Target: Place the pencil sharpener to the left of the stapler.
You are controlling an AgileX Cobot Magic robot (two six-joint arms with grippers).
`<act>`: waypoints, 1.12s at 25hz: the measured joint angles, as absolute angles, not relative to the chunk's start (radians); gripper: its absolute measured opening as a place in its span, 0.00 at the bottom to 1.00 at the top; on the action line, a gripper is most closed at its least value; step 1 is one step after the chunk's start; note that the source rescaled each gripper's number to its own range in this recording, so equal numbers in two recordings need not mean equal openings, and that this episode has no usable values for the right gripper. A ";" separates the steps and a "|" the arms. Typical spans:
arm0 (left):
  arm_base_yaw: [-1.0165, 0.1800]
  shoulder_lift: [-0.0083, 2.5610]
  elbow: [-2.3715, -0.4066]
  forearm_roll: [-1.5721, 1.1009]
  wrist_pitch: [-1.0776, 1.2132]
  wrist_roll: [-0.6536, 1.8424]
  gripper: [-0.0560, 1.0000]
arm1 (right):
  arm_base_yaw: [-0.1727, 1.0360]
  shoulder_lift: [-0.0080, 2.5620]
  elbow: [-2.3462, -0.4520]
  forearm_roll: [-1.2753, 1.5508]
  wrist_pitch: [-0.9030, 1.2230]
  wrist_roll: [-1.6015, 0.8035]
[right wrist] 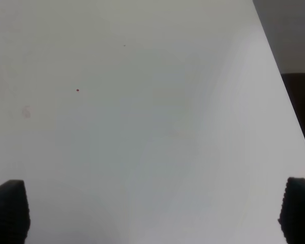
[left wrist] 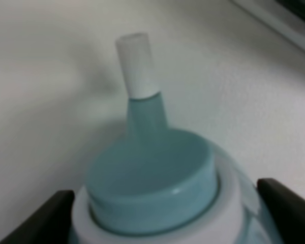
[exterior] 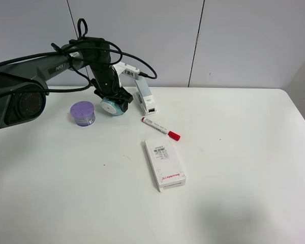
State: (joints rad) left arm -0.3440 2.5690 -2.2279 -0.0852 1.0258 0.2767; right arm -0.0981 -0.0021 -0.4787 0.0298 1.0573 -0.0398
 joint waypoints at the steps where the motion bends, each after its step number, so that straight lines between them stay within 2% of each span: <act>1: -0.344 2.569 -2.228 -0.085 1.026 0.277 0.06 | -0.098 -0.002 -0.479 0.030 1.057 -0.040; 2: -0.344 2.569 -2.228 -0.085 1.022 0.277 0.11 | -0.098 -0.002 -0.479 0.030 1.057 -0.040; 5: -0.344 2.570 -2.228 -0.092 0.995 0.279 0.58 | -0.098 -0.002 -0.479 0.030 1.057 -0.040; 7: -0.344 2.574 -2.228 -0.099 0.978 0.279 0.69 | -0.098 -0.002 -0.479 0.030 1.057 -0.040; 10: -0.345 2.574 -2.228 -0.100 0.959 0.273 0.73 | -0.098 -0.002 -0.479 0.030 1.057 -0.040; 18: -0.347 2.518 -2.228 -0.094 0.954 0.157 0.74 | -0.098 -0.002 -0.479 0.030 1.057 -0.039; 28: -0.344 2.222 -2.227 -0.030 1.014 0.109 0.75 | -0.098 -0.002 -0.479 0.030 1.057 -0.037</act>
State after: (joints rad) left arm -0.3440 2.2223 -2.2269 -0.0301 1.0135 0.1095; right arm -0.0981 -0.0021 -0.4787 0.0298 1.0573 -0.0367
